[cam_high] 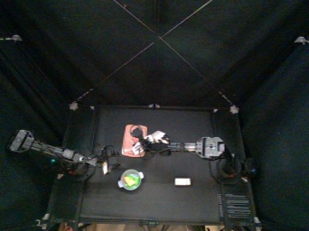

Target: Put salmon sushi on plate

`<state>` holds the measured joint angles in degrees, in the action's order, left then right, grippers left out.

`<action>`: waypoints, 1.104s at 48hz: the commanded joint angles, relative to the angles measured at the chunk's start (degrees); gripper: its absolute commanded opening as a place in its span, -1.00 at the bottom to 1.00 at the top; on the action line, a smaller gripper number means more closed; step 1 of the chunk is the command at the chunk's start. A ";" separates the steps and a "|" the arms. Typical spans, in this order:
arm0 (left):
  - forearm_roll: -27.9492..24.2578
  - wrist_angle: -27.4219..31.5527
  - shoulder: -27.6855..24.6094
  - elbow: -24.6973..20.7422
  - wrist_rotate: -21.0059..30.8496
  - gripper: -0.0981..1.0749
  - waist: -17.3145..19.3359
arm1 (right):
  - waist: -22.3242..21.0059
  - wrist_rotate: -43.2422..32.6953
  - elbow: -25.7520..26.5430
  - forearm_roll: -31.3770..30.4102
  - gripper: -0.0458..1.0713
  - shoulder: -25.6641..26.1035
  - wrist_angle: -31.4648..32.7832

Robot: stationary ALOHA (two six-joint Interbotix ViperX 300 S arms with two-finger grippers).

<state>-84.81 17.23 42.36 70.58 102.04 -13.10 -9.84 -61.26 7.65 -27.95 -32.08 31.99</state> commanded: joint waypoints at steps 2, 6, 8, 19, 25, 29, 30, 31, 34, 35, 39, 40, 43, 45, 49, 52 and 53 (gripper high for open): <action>-0.09 0.00 -0.09 -0.70 0.09 0.71 -0.09 | 0.00 0.00 2.29 -0.09 0.65 1.32 1.49; -0.09 -0.09 -0.18 -0.70 0.09 0.71 -0.09 | 0.35 0.09 2.99 -0.26 0.73 1.41 2.99; -0.09 0.00 -0.09 -0.62 0.09 0.71 -0.09 | 0.53 0.09 3.43 -0.26 0.75 1.41 4.22; -0.09 0.00 -0.09 -0.70 0.09 0.71 -0.09 | 1.32 0.35 5.19 -0.26 0.76 1.41 8.88; -0.09 0.00 -0.18 -0.70 0.09 0.71 -0.09 | 1.49 2.37 5.62 0.53 0.76 1.32 9.84; -0.09 0.00 -0.09 -0.70 0.09 0.71 -0.09 | 1.67 4.48 6.33 2.20 0.76 1.41 10.02; -0.09 0.00 -0.09 -0.70 0.09 0.71 -0.09 | 1.67 4.92 6.50 2.64 0.76 1.32 10.02; -0.09 0.00 -0.18 -0.70 0.09 0.71 -0.09 | 1.67 5.36 6.68 2.99 0.76 1.32 10.02; -0.09 0.00 -0.09 -0.70 0.09 0.71 -0.09 | 1.76 7.21 7.38 4.22 0.76 1.05 10.11; -0.09 0.00 -0.09 -0.70 0.09 0.71 -0.09 | 1.76 7.73 7.56 4.57 0.76 1.05 10.20; -0.09 0.00 -0.09 -0.70 0.09 0.71 0.00 | 1.76 9.40 8.26 5.63 0.76 0.88 10.63; -0.09 0.00 -0.09 -0.70 0.09 0.71 0.00 | 1.76 9.58 8.44 5.80 0.76 0.88 10.81; -0.09 0.00 -0.18 -0.62 0.09 0.70 -0.09 | 1.76 9.67 8.70 5.80 0.76 0.79 11.25; 0.00 0.00 -0.09 -0.62 0.09 0.71 0.00 | 1.76 9.76 8.88 5.63 0.76 0.62 11.43; 0.26 0.00 -0.18 -0.53 0.09 0.70 0.09 | 1.76 9.76 8.96 5.54 0.76 0.44 11.51; 0.35 0.00 -0.09 -0.44 0.09 0.71 0.26 | 1.76 9.76 8.96 5.36 0.76 0.44 11.69; 0.35 0.00 -0.18 -0.44 0.09 0.71 0.26 | 1.67 9.84 8.96 5.27 0.76 0.44 11.78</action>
